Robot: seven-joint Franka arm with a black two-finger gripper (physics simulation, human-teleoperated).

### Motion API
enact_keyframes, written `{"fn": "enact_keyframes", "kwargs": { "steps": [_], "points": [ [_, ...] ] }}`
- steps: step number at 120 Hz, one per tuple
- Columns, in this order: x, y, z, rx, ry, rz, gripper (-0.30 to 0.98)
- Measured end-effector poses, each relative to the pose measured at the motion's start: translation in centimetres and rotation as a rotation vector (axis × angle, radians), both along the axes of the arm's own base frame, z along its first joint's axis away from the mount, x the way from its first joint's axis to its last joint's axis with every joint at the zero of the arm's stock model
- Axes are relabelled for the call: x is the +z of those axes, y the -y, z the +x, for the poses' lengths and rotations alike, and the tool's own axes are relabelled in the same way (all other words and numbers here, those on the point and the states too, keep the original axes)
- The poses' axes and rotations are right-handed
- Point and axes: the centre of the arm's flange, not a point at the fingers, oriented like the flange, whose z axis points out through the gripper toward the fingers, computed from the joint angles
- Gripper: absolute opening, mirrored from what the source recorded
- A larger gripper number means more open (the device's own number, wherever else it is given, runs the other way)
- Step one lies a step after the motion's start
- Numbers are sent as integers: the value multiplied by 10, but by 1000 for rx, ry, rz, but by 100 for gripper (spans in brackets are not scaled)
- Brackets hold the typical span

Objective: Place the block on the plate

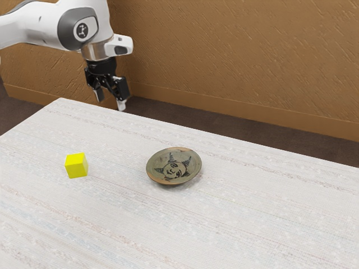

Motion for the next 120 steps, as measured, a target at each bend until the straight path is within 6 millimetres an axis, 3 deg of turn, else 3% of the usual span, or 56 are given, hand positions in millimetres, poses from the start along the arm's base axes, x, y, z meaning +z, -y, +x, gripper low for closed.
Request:
{"fn": "enact_keyframes", "kwargs": {
  "steps": [21, 50, 73, 90, 108, 120],
  "points": [
    [-13, -5, 5, -15, -18, 6, 69],
    [-91, -44, 24, 101, -108, 35, 69],
    [-144, -88, 34, 303, -125, 39, 69],
    [-181, -122, 18, 479, -138, 22, 69],
    [-200, -177, 0, 683, -120, 14, 69],
    [-214, -199, -6, 780, -102, 10, 69]
  ]
}}
